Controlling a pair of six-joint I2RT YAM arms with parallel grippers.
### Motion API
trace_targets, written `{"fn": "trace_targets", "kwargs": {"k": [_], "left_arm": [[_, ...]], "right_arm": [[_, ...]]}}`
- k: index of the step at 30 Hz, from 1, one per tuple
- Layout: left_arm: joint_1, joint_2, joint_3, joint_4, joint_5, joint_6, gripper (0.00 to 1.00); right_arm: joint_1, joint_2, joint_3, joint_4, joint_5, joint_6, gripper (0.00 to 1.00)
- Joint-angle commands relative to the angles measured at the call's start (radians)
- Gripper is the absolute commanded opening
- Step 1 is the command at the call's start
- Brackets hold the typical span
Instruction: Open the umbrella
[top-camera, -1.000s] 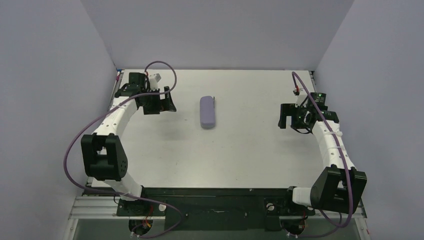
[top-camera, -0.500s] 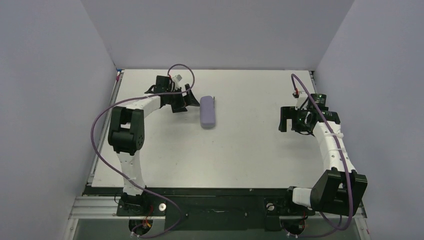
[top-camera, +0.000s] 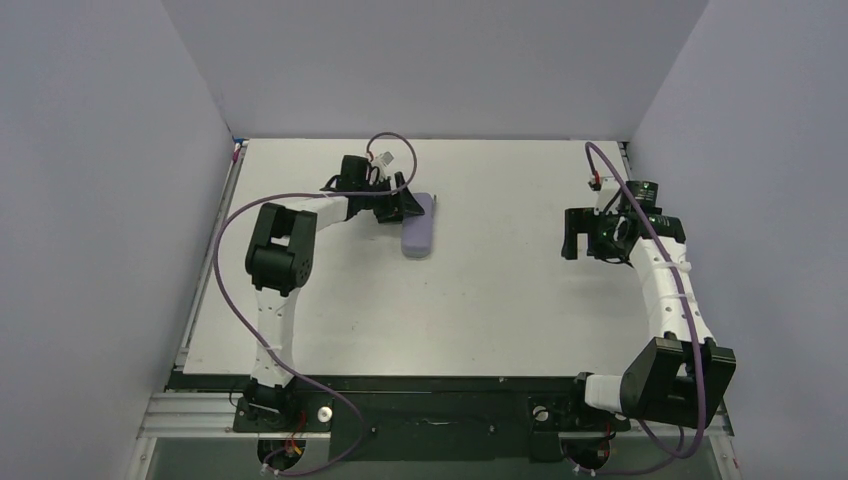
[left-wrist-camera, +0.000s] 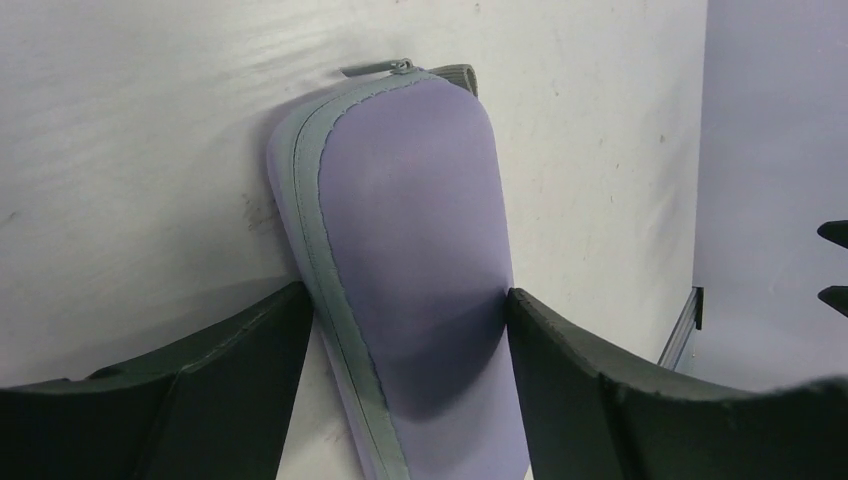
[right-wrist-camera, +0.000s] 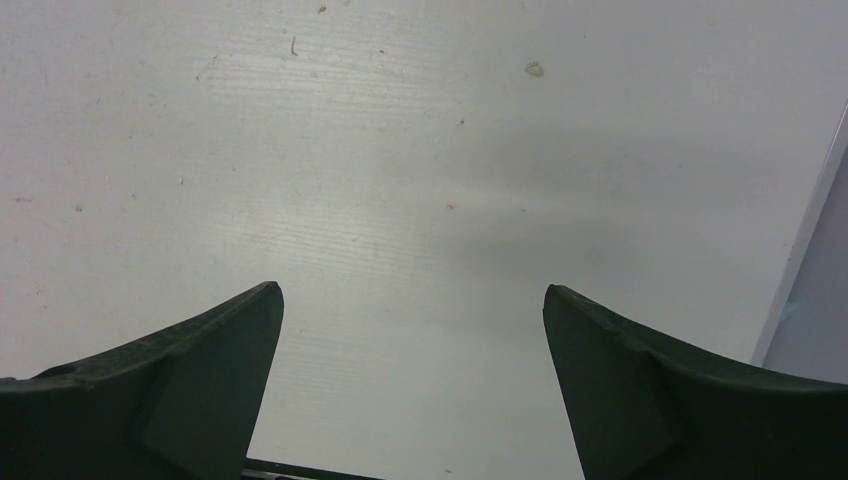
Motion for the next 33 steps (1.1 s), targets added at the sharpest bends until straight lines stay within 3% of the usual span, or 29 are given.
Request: {"fn": "trace_targets", "kwargs": {"k": [1,8,14,17,20,22,23,27,33], "left_arm": [[-0.032,0.058,0.084,0.057,0.051,0.018,0.62],[-0.097,0.054,0.054,-0.012,0.112,0.097,0.39],[-0.165,-0.014,-0.118,0.023,0.120,0.098,0.37],[-0.175,-0.065,-0.229,0.120,0.094,-0.037,0.37],[-0.178,-0.117,-0.399,0.319,0.057,-0.205,0.47],[-0.188,-0.156,-0.475,0.368,0.044,-0.274,0.54],[-0.192,-0.189,-0.494,0.372,0.038,-0.276,0.62],[-0.200,-0.302,-0.588,0.383,0.085,-0.204,0.75],[-0.302,-0.364,-0.677,0.476,0.149,-0.129,0.81]], "right_arm": [[-0.005,0.009,0.053,-0.014,-0.032,-0.049,0.99],[-0.001,-0.012,0.013,-0.039,-0.151,-0.123,0.94],[0.035,-0.006,-0.053,0.000,-0.179,-0.072,0.89],[0.082,0.006,-0.075,0.048,-0.180,-0.021,0.88],[0.135,0.026,-0.092,0.081,-0.185,0.026,0.87],[0.162,0.044,-0.095,0.097,-0.182,0.044,0.87],[0.167,0.056,-0.095,0.101,-0.183,0.051,0.87],[0.197,0.087,-0.096,0.106,-0.196,0.077,0.88],[0.247,0.097,-0.108,0.145,-0.152,0.103,0.90]]}}
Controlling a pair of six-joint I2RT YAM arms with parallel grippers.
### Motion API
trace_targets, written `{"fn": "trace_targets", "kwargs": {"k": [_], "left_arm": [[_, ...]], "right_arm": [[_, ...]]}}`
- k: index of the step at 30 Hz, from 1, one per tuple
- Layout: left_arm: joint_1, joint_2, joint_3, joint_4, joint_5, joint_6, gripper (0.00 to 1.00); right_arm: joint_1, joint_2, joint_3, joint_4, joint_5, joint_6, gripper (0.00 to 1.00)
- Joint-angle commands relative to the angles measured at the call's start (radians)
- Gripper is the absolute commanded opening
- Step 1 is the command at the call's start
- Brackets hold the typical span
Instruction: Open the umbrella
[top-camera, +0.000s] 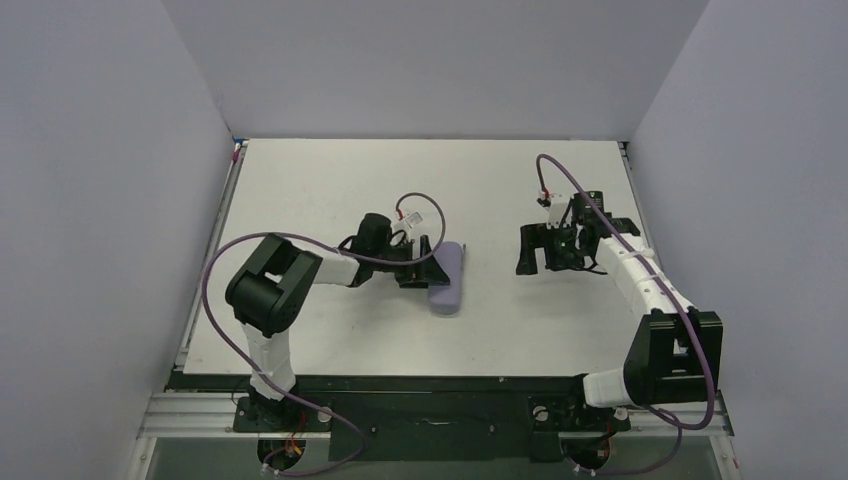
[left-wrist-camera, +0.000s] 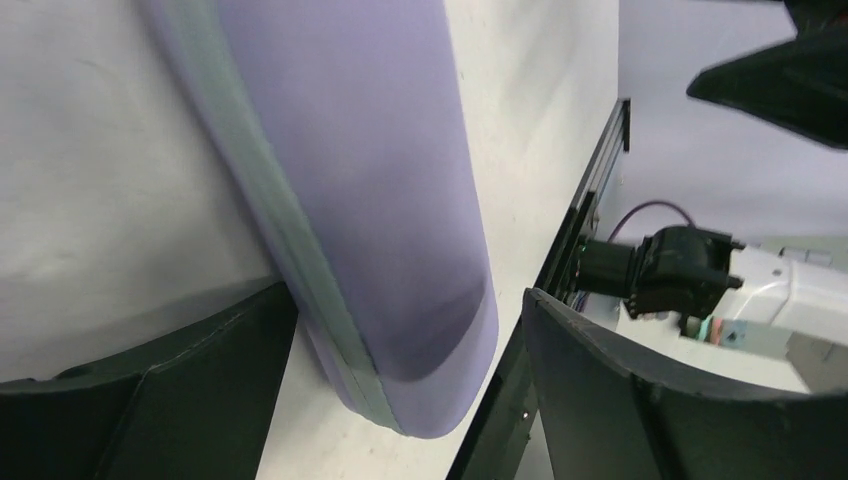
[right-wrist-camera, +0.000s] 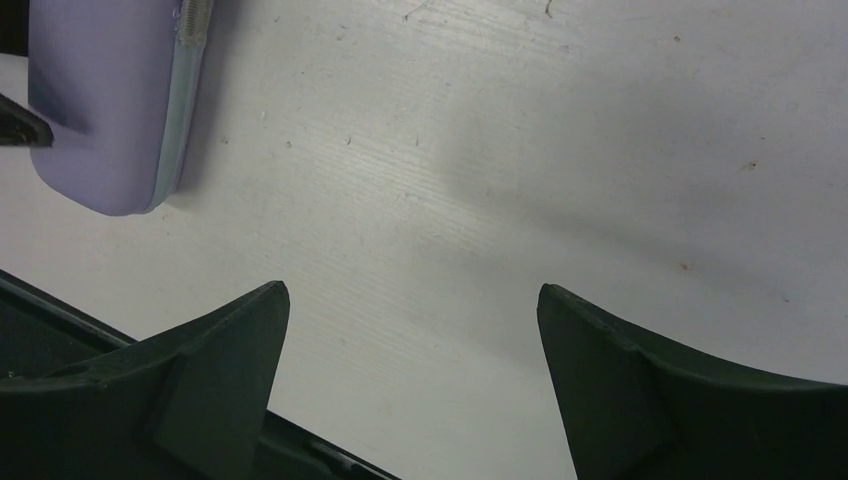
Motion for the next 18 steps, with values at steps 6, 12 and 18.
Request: {"fn": "trace_targets", "kwargs": {"k": [6,12,18], "left_arm": [[-0.172,-0.025,-0.107,0.376,0.050,-0.025,0.83],[-0.131,-0.133,-0.188,0.443,0.126,-0.032,0.94],[0.182,-0.437,-0.213,0.061,0.071,0.211,0.97]], "right_arm": [[0.087,-0.008,-0.014,0.066,0.073,0.035,0.90],[0.172,-0.032,-0.045,0.081,0.144,0.023,0.90],[0.388,-0.022,-0.039,0.140,0.302,-0.028,0.91]]}}
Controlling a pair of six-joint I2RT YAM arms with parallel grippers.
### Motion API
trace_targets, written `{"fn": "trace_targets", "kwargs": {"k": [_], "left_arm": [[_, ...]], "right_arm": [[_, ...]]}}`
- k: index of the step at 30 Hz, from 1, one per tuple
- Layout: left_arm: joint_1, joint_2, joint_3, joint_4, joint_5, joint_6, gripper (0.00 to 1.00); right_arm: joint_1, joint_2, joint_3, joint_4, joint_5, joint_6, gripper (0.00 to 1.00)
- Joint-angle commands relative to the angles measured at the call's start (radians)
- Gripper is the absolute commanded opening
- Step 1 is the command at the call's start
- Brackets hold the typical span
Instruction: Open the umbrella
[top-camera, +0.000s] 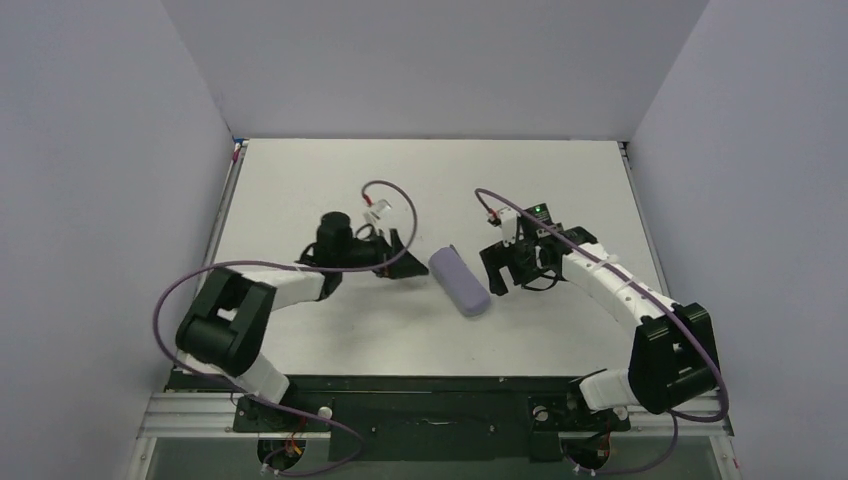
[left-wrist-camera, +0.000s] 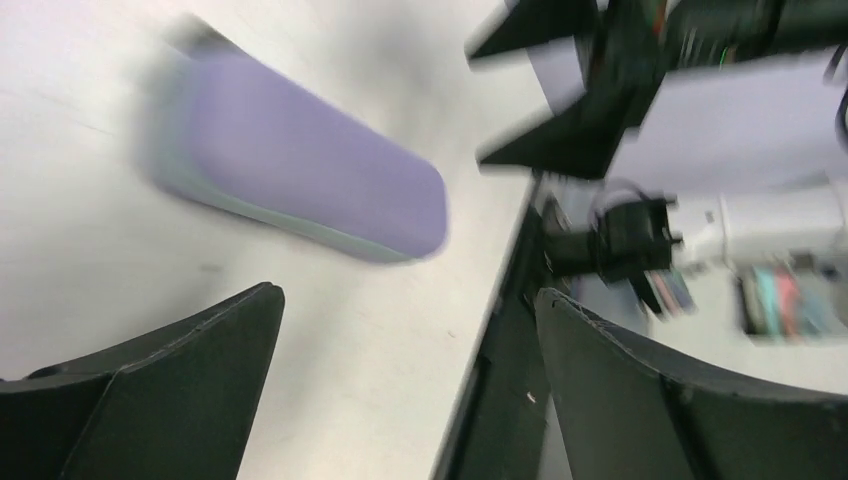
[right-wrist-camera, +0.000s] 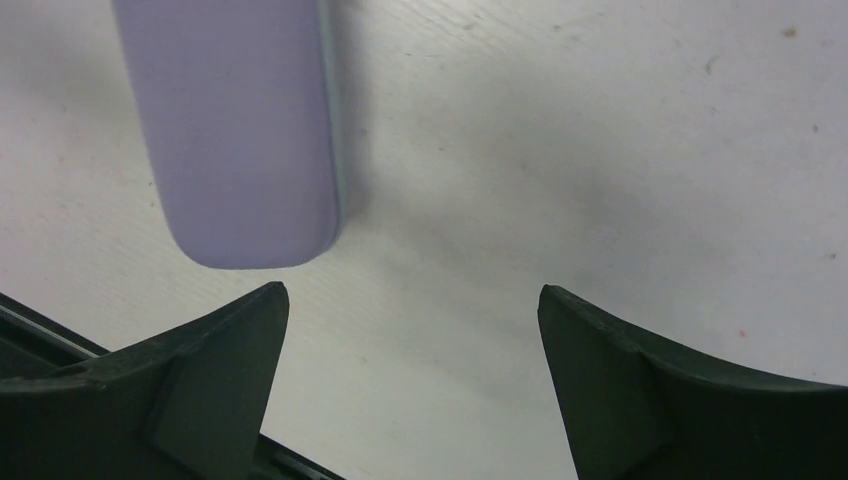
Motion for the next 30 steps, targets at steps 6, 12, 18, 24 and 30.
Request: {"fn": "trace_targets", "kwargs": {"k": [6,12,18,24,30], "left_arm": [[0.451,-0.356,0.036,-0.424,-0.178,0.279,0.97],[0.590,-0.453,0.033,-0.479,-0.268,0.234,0.97],[0.610,-0.568,-0.037,-0.414,-0.371,0.242,0.97],[0.614,-0.518,0.057,-0.658,-0.181,0.407,0.97],[0.594,-0.496,-0.064,-0.521,-0.060,0.319,0.97]], "right_arm": [[0.244,0.097,0.099,0.094,0.165,0.000,0.91],[0.313,0.226,0.190,0.108,0.154,0.055,0.91],[0.331,0.328,0.263,0.052,0.088,0.008,0.86],[0.335,0.359,0.261,-0.071,-0.018,-0.299,0.60],[0.348,0.403,0.332,-0.254,-0.045,-0.730,0.51]]}}
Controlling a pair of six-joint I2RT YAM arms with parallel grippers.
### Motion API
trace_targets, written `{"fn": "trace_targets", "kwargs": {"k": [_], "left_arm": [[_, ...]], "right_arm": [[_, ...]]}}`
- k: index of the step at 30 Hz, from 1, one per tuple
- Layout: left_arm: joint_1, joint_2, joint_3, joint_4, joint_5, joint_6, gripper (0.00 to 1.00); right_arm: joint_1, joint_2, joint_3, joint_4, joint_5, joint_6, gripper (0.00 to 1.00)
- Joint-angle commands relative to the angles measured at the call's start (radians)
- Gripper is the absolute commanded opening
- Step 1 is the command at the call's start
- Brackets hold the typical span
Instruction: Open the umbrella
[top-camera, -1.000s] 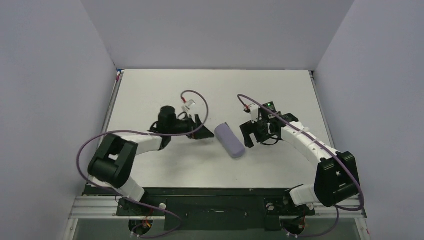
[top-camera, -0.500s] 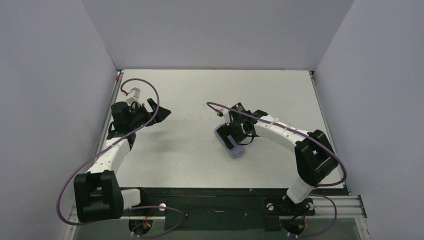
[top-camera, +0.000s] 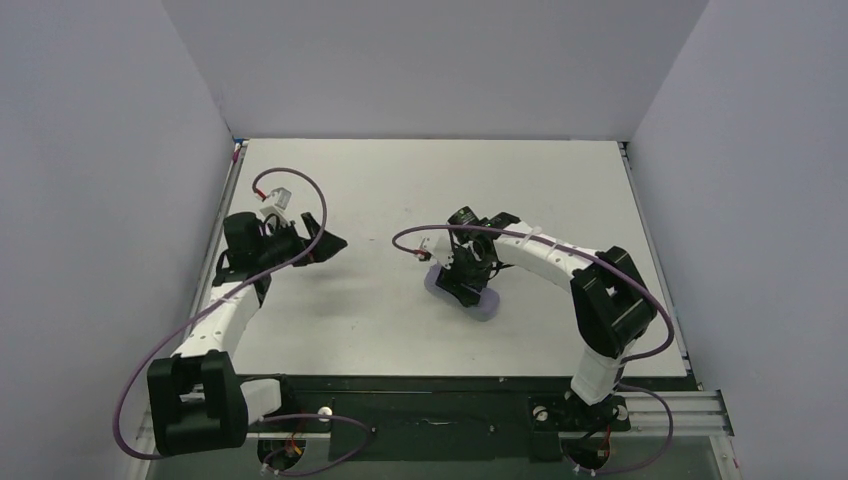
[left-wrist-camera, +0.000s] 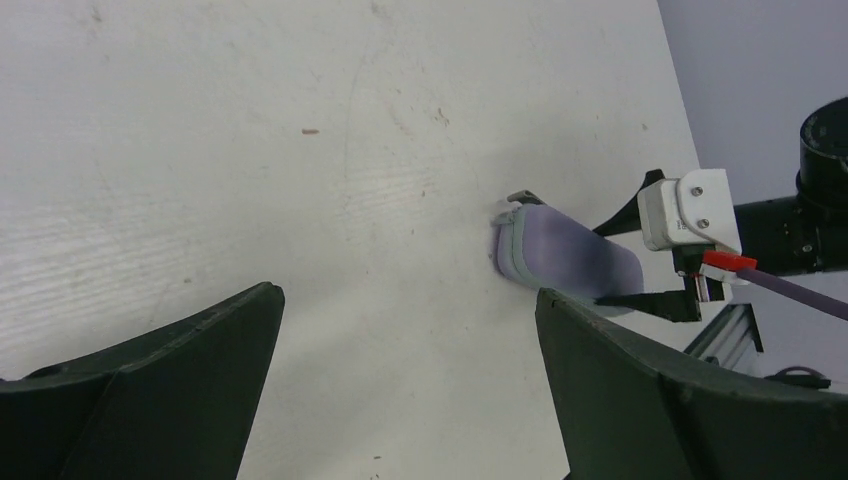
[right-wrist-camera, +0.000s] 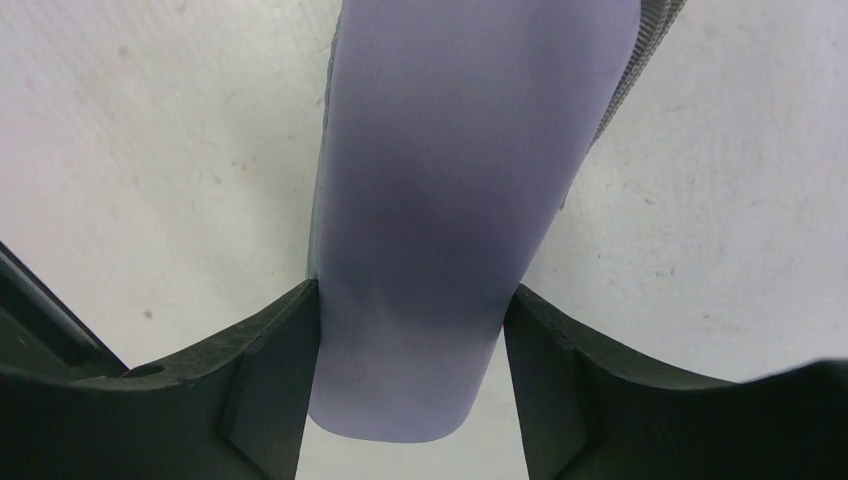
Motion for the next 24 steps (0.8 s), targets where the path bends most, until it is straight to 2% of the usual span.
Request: {"fn": "trace_targets", "kwargs": {"k": [1,2,3,7,8,12,13,17,21,24], "left_arm": [[-0.031,-0.008,-0.095,0.086,0.132,-0.021,0.99],[-0.040,-0.015,-0.119,0.139,0.163,-0.014,0.99],[-0.058,-0.038,-0.174,0.173,0.184,-0.006,0.96],[-0.109,-0.135,-0.313,0.463,0.249,-0.004,0.92],[-0.128,-0.158,-0.320,0.469,0.261,0.053,0.91],[-0.261,-0.241,-0.321,0.326,0.289,0.333,0.86],[-0.280,-0.262,-0.330,0.290,0.282,0.357,0.85],[-0.431,-0.366,-0.346,0.178,0.216,0.610,0.83],[-0.582,-0.395,-0.333,0.052,0.167,0.874,0.73],[-0.726,-0.396,-0.340,0.038,0.064,0.916,0.60]], "right_arm": [[0.016,0.053,0.091,-0.217,-0.058,-0.413,0.51],[0.018,0.058,0.098,-0.237,-0.058,-0.505,0.51],[0.029,0.063,0.104,-0.274,-0.052,-0.600,0.51],[0.064,0.041,0.059,-0.322,0.009,-0.852,0.51],[0.068,0.034,0.047,-0.331,0.019,-0.889,0.51],[0.091,0.009,-0.034,-0.364,0.087,-1.109,0.51],[0.094,0.002,-0.044,-0.364,0.111,-1.172,0.51],[0.096,-0.020,-0.093,-0.360,0.164,-1.330,0.52],[0.094,-0.029,-0.091,-0.334,0.162,-1.366,0.52],[0.080,0.010,-0.021,-0.359,0.131,-1.283,0.51]]}}
